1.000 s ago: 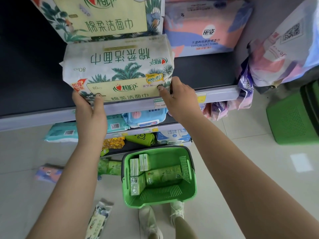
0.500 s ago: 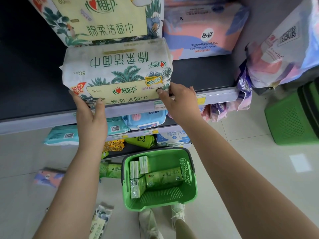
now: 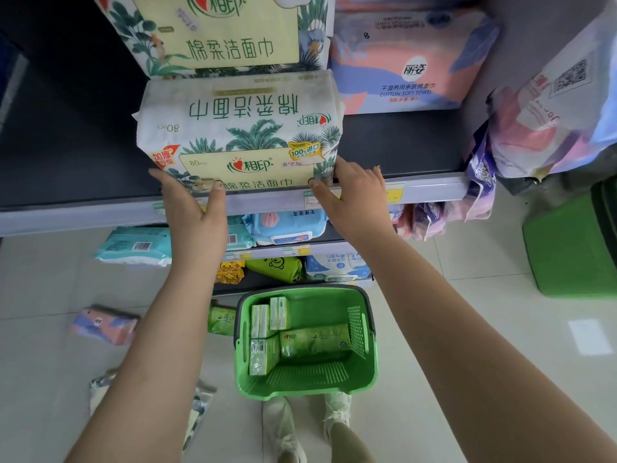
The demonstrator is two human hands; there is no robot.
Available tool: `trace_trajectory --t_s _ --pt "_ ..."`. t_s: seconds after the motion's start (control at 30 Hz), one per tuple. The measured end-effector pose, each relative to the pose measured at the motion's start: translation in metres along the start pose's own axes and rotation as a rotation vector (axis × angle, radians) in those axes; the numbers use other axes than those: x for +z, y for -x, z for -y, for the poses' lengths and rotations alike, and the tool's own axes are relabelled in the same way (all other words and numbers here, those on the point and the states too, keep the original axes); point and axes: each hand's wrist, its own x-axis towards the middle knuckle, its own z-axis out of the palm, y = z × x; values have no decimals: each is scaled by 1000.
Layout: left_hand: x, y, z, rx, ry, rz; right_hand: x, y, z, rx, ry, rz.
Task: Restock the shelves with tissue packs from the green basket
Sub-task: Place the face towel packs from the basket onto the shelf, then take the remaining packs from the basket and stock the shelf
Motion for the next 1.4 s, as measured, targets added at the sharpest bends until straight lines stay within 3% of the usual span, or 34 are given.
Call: trace_trajectory --t_s 0.23,0.37,0.53,0.6,0.73,0.97,1.2,1.4 --pt "1 24 -5 -5 -12 69 -4 5 -5 -48 76 91" --pt "0 51 0 14 -91 85 -5 23 -4 -79 2 77" --pt "-10 79 36 -52 -145 111 17 75 -7 -157 -77 -135" --pt "-14 87 62 -92 -157 119 37 99 -15 -183 -92 -145" --pt "-18 107 123 -157 -189 142 84 143 -33 -187 -46 -39" --pt "-33 131 214 -208 -309 303 159 191 -37 7 104 214" --pt "-51 118 265 -141 -397 452 225 200 -5 159 130 346" --pt "-53 116 298 -156 -363 438 282 189 11 222 182 455"
